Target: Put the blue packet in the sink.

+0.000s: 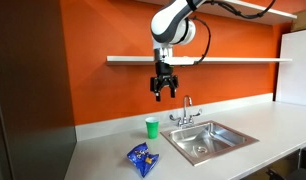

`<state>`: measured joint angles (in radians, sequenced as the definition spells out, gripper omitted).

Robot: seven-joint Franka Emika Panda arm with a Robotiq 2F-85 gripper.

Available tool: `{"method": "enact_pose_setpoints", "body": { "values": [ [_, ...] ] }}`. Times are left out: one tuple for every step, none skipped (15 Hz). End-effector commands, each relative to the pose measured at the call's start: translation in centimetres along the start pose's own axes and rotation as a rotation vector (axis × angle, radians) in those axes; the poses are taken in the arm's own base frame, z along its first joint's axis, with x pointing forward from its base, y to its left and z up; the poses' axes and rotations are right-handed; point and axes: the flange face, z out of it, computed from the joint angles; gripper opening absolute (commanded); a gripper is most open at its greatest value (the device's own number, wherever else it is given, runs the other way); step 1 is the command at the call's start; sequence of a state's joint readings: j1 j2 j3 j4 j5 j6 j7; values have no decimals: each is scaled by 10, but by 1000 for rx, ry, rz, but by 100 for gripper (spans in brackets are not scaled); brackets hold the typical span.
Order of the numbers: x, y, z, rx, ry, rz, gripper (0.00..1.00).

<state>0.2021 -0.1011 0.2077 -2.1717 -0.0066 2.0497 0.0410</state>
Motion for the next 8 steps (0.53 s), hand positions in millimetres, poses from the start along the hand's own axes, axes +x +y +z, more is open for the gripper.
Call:
{"method": "enact_pose_setpoints", "body": {
  "values": [
    [7, -19, 27, 18, -20, -47, 100],
    [8, -25, 35, 22, -29, -59, 100],
    [9, -31, 42, 25, -34, -67, 100],
    [10, -37, 50, 26, -40, -76, 100],
    [11, -43, 57, 27, -41, -85, 100],
    [13, -48, 64, 28, -36, -91, 100],
    [16, -52, 71, 29, -33, -95, 100],
    [18, -56, 79, 30, -26, -97, 100]
  ]
}}
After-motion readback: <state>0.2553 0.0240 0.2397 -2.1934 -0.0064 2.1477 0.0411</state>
